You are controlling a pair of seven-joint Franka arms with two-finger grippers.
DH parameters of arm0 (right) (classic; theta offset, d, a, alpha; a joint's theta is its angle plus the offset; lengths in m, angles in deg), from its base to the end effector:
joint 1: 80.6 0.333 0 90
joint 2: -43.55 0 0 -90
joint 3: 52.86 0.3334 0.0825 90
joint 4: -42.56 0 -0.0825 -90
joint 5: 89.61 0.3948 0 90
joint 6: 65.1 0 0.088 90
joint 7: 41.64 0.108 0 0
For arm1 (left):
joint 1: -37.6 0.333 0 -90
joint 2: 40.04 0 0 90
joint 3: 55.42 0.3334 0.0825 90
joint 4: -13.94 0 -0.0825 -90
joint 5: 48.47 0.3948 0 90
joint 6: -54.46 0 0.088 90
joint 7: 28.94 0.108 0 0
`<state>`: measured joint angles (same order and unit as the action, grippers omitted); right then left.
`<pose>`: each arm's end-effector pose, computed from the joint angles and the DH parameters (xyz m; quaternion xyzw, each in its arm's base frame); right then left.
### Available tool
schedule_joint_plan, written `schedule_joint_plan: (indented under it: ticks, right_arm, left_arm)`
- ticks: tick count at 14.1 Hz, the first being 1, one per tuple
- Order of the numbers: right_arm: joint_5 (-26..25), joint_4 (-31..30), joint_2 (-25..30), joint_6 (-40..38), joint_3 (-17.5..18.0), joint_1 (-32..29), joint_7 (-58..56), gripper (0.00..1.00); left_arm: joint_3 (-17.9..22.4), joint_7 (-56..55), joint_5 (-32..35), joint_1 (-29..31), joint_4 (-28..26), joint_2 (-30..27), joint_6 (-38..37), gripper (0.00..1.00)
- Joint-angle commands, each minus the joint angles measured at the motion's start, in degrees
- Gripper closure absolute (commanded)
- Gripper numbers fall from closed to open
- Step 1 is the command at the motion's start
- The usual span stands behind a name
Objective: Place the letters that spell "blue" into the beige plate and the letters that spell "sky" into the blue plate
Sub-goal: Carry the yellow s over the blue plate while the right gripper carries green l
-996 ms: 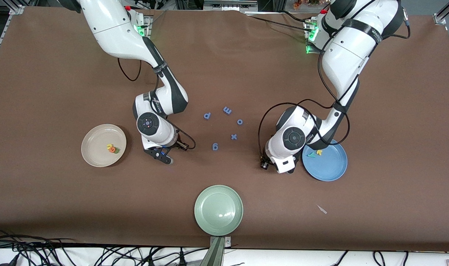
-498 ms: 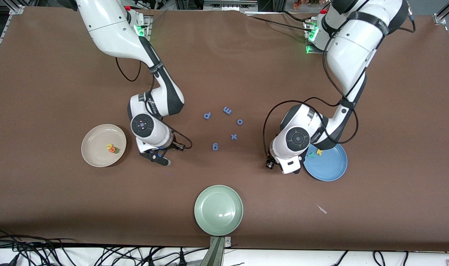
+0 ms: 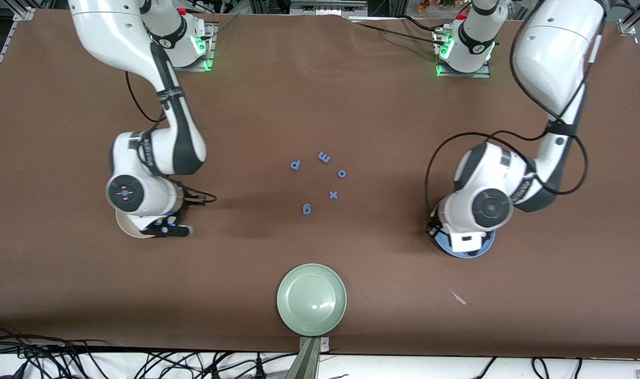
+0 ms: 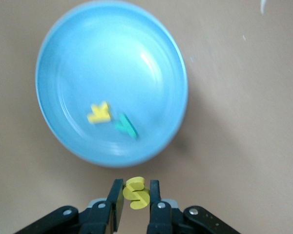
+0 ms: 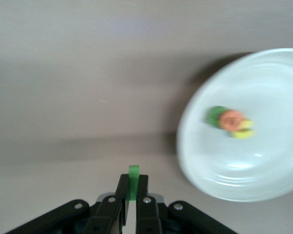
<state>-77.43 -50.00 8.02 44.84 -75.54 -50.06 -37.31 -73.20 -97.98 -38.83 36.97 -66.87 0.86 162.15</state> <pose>0.6617 0.1393 0.2724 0.9911 -0.0008 -0.1281 0.0362 0.6996 -0.1746 0.2843 -0.9025 -0.4169 0.0944 0.0529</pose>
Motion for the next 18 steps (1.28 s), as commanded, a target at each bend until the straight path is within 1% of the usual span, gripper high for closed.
schedule_joint_plan:
  ticks: [1, 2, 3, 4, 5, 6, 7, 8, 11, 12, 13, 15, 16, 18]
  right_arm:
    - [0.04, -1.22, 0.37, -2.36, -4.99, 0.05, -9.67, 1.00]
    - [0.04, -1.22, -0.16, -2.36, -5.53, -0.64, -10.48, 1.00]
    - [0.21, -1.22, -0.68, -2.36, -5.53, -1.43, -10.49, 0.97]
    - [0.39, -1.22, -1.12, -2.02, -5.53, -1.53, -10.05, 0.18]
    - [0.30, -0.70, -1.21, -2.36, -5.53, -1.53, -10.31, 0.00]
    - [0.39, -0.61, -1.04, -2.36, -5.36, -1.44, -9.88, 0.00]
    - [0.48, -0.17, -1.04, -2.36, -5.27, -0.83, -9.52, 0.00]
    - [0.56, 0.27, -1.04, -2.36, -5.01, -0.83, -9.43, 0.00]
    - [0.92, 1.06, -1.13, -2.36, -4.83, 0.13, -9.17, 0.00]
    - [1.00, 1.33, -1.13, -2.36, -4.83, 1.01, -8.13, 0.00]
    - [1.01, 1.68, -1.13, -2.36, -4.74, 2.15, -5.42, 0.00]
    - [1.01, 2.21, -1.04, -2.36, -4.74, 5.14, 1.69, 0.00]
    - [1.01, 2.21, -0.78, -2.36, -4.83, 6.80, 4.43, 0.00]
    - [1.01, 2.47, -0.51, -2.45, -4.83, 9.27, 8.74, 0.00]
  left_arm:
    - [-0.42, 10.91, 1.09, 3.96, -2.42, 0.14, 2.50, 0.99]
    - [-0.42, 13.99, 1.09, 5.27, -2.69, 1.11, 4.09, 0.98]
    - [-0.42, 16.63, 1.09, 6.16, -3.39, 1.90, 5.50, 0.96]
    - [-0.42, 17.87, 1.09, 6.60, -3.57, 2.43, 6.73, 0.90]
    - [-0.42, 18.58, 1.26, 6.69, -3.57, 2.87, 7.09, 0.78]
    - [-0.42, 19.11, 1.26, 6.78, -3.39, 3.05, 7.09, 0.48]
    - [-0.42, 20.16, 1.35, 6.87, -3.13, 2.88, 7.09, 0.07]
    - [-0.33, 22.17, 1.26, 7.13, -2.87, 2.53, 6.92, 0.00]
    - [-0.77, 26.23, 0.74, 7.05, -1.55, -0.10, 6.22, 0.00]
    - [-1.38, 27.19, 0.65, 6.78, -1.63, -2.20, 5.52, 0.00]
    - [-2.95, 29.81, 0.65, 6.69, -1.55, -4.05, 3.68, 0.00]
    - [-6.03, 33.86, 0.47, 7.57, -1.55, -8.27, 0.26, 0.00]
    - [-6.74, 36.32, 0.38, 8.09, -1.55, -10.72, -1.33, 0.00]
    - [-6.48, 44.74, -2.15, 7.40, -2.95, -17.57, -2.39, 0.00]
